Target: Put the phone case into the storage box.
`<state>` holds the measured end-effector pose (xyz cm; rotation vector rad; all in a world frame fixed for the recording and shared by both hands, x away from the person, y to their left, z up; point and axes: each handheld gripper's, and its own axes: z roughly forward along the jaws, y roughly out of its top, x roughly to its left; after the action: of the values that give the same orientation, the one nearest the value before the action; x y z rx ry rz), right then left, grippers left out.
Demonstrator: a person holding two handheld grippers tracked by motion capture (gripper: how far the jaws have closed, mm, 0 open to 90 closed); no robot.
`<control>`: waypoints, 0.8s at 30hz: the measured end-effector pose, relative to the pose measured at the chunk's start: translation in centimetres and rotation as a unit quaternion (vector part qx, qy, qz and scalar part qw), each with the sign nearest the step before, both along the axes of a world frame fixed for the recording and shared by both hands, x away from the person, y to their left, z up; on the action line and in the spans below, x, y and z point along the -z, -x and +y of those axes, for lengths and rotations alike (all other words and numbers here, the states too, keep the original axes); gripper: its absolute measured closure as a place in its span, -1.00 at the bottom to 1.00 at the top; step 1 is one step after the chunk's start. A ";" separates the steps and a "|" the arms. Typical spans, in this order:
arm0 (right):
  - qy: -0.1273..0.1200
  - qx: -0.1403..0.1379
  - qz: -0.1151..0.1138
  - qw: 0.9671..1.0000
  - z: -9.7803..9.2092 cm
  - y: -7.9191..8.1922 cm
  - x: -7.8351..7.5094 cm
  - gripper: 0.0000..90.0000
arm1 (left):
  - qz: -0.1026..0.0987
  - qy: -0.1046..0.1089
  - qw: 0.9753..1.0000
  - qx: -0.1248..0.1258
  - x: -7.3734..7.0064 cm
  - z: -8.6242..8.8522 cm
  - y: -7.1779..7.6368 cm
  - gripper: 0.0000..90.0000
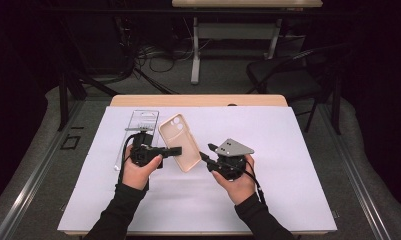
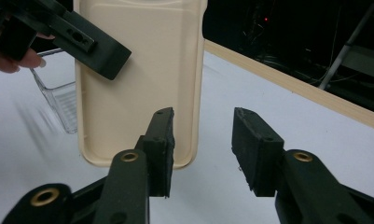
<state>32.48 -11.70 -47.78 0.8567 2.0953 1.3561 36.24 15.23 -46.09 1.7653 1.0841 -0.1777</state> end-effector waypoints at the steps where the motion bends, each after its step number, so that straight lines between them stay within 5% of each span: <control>1: 0.004 -0.004 -0.005 1.000 -0.2 0.2 -0.1 0.25 | -0.005 -0.003 1.000 0.002 0.0 0.0 0.0 0.79; 6: 0.010 -0.017 -0.016 1.000 -0.7 0.7 -0.2 0.15 | -0.040 -0.026 0.999 0.014 -0.1 -0.2 0.1 0.79; 12: 0.015 -0.035 -0.024 0.999 -1.2 1.2 -0.4 0.04 | -0.094 -0.057 0.993 0.046 -0.3 -0.5 0.2 0.79; 24: -0.024 -0.065 -0.010 0.998 -2.3 1.5 -0.8 -0.05 | -0.134 -0.078 0.984 0.087 -0.9 -0.5 0.7 0.79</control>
<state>31.00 -13.97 -47.02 0.7339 2.1427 1.4801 35.58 14.78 -45.19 1.9603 0.7662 0.0398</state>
